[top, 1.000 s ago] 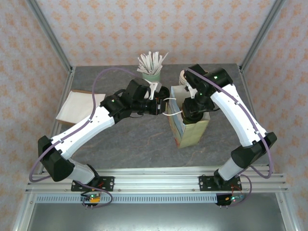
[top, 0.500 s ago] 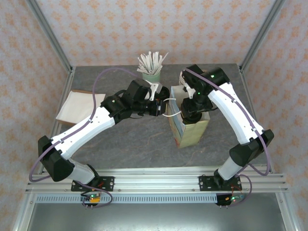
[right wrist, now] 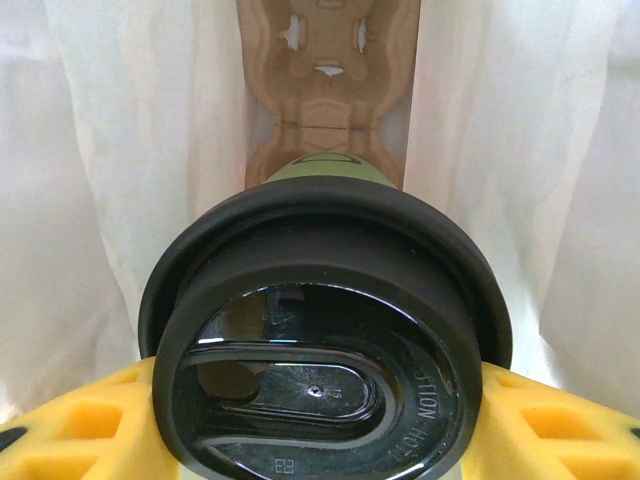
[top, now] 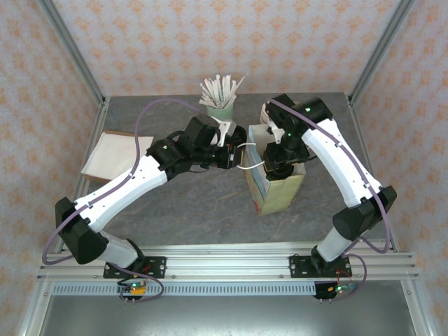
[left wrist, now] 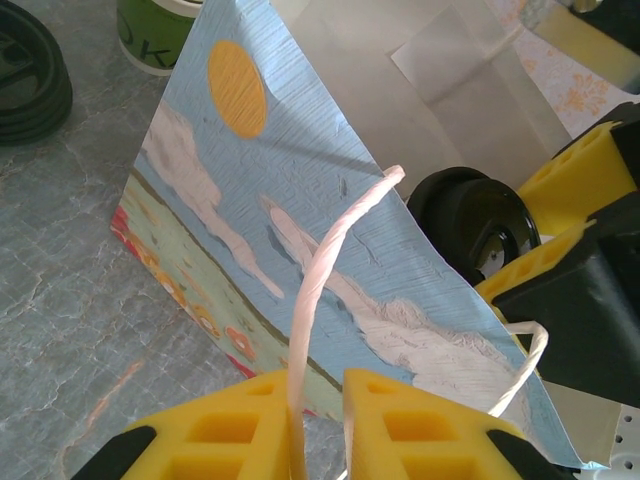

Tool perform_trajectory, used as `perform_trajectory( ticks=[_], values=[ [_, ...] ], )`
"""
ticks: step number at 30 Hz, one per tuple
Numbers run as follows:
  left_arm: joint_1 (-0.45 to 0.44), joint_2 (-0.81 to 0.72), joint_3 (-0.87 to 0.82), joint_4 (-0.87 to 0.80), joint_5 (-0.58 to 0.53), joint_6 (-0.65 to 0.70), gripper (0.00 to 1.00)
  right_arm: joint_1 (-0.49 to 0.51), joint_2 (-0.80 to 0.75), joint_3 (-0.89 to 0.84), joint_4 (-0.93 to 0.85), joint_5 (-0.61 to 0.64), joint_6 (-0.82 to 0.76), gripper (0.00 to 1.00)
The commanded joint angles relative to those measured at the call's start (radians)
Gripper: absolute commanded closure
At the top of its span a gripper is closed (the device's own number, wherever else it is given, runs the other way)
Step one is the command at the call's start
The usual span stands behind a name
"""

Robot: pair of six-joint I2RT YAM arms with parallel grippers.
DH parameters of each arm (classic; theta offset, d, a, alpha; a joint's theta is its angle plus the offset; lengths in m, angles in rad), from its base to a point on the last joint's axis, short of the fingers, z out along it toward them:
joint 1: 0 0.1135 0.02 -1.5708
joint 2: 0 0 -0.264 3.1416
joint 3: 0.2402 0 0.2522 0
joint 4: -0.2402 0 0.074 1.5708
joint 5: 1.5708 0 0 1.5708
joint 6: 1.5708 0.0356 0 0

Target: Pack the takeout coffee

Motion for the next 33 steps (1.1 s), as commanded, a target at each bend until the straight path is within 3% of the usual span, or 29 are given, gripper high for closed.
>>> perform_trajectory(
  ticks=[1,33],
  values=[
    [-0.009,-0.021,0.025,-0.019,-0.028,0.019,0.8,-0.004,0.01,-0.023,-0.048,0.001,-0.01,0.43],
    [-0.013,-0.031,0.014,-0.026,-0.035,0.019,0.8,-0.003,0.015,-0.143,0.092,0.01,0.011,0.47]
  ],
)
